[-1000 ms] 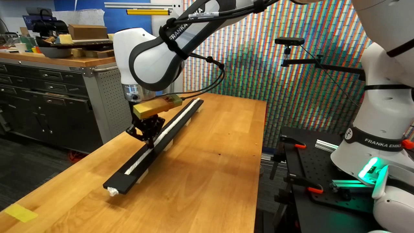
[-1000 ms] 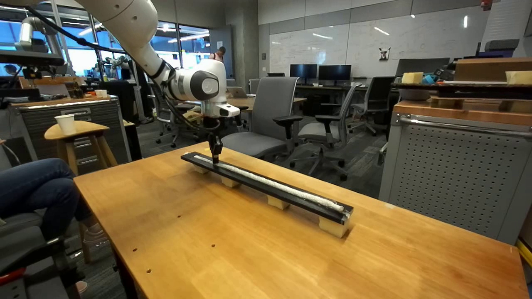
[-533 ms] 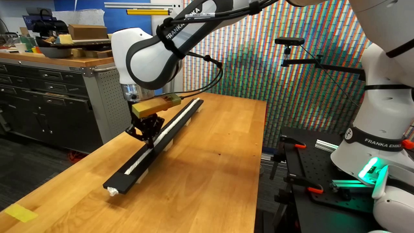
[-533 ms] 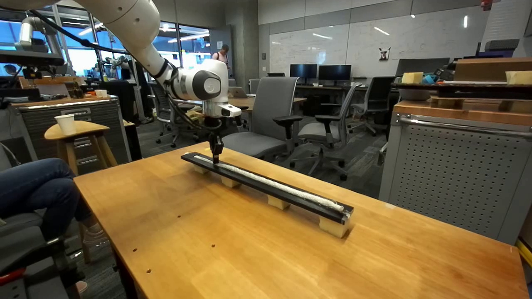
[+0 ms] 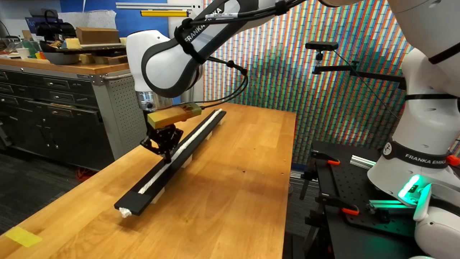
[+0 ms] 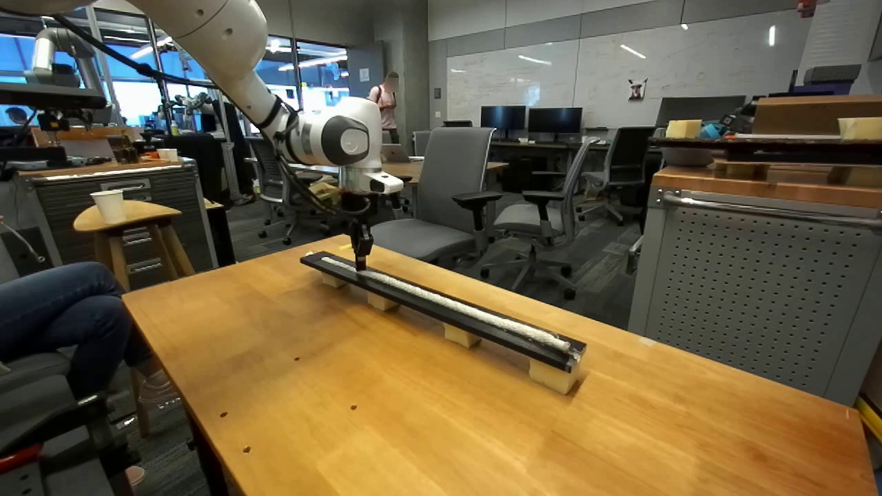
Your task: Lay the white object along the black object and press down on it
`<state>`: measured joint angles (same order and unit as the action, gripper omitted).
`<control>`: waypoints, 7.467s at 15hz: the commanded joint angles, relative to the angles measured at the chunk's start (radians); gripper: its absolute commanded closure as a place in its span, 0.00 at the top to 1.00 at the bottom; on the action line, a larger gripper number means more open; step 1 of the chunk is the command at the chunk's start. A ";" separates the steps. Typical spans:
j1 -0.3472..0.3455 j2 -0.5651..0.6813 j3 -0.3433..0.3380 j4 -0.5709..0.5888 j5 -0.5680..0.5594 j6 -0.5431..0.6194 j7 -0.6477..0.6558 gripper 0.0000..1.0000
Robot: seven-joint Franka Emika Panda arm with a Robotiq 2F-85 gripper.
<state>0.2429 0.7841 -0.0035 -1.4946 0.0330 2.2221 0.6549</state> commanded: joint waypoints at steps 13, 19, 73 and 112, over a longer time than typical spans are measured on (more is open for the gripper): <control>-0.030 -0.054 -0.007 -0.060 0.046 0.051 -0.001 0.00; -0.039 -0.058 -0.012 -0.079 0.056 0.056 0.002 0.00; -0.076 0.003 -0.007 0.026 0.093 -0.113 -0.045 0.00; -0.114 -0.057 -0.034 -0.050 0.115 -0.027 -0.007 0.00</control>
<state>0.1340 0.7731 -0.0362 -1.5051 0.1258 2.1830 0.6424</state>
